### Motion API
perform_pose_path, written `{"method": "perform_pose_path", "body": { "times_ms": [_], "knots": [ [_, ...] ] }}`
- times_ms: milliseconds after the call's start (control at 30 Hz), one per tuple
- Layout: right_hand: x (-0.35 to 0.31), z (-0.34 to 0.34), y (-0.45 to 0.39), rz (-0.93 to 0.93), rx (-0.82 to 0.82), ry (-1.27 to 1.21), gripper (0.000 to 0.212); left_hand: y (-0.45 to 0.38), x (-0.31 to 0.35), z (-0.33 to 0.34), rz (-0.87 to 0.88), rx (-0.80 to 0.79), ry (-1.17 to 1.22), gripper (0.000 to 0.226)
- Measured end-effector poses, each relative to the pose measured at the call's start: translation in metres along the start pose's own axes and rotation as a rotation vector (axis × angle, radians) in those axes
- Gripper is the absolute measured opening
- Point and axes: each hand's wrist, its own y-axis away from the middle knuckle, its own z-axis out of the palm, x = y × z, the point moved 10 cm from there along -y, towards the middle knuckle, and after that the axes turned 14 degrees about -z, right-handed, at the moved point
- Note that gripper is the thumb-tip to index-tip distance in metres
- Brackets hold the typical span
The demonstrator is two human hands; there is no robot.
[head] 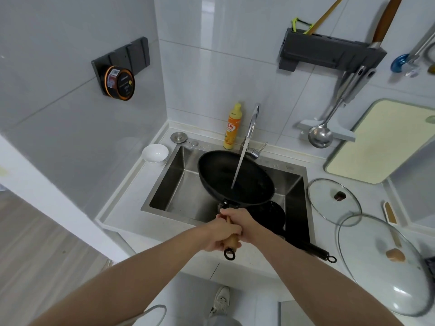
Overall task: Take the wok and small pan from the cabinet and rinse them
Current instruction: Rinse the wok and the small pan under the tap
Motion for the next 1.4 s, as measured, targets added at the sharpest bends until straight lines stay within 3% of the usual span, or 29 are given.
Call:
{"method": "perform_pose_path", "body": {
  "times_ms": [100, 167, 367, 567, 667, 800, 1167, 1267, 1400],
  "knots": [
    [0.006, 0.000, -0.003, 0.011, 0.038, 0.035, 0.032, -0.001, -0.012, 0.003, -0.126, -0.132, 0.170, 0.023],
    [0.006, 0.006, -0.007, -0.008, 0.018, 0.042, 0.025, -0.002, -0.016, -0.004, -0.154, -0.112, 0.205, 0.021],
    [0.012, 0.016, -0.007, -0.019, 0.109, 0.094, 0.020, -0.006, -0.029, -0.032, -0.093, 0.142, 0.133, 0.008],
    [0.030, 0.019, -0.002, 0.180, 0.056, -0.048, 0.025, -0.014, -0.036, -0.017, 0.005, 0.054, 0.244, 0.015],
    [0.031, 0.020, -0.005, 0.198, 0.053, 0.027, 0.032, -0.016, -0.042, -0.015, 0.020, 0.022, 0.296, 0.017],
    [0.038, 0.019, -0.012, 0.135, 0.091, 0.114, 0.038, -0.022, -0.052, -0.020, 0.018, 0.045, 0.279, 0.015],
    [0.029, 0.026, -0.010, 0.068, 0.020, -0.061, 0.048, -0.011, -0.032, -0.027, 0.157, 0.293, 0.006, 0.007],
    [0.027, 0.023, -0.007, 0.084, 0.040, -0.024, 0.047, -0.017, -0.033, -0.023, 0.116, 0.264, 0.096, 0.018],
    [0.022, 0.021, -0.004, 0.075, 0.020, 0.194, 0.047, -0.024, -0.043, -0.020, 0.034, 0.139, 0.270, 0.012]
  ]
}}
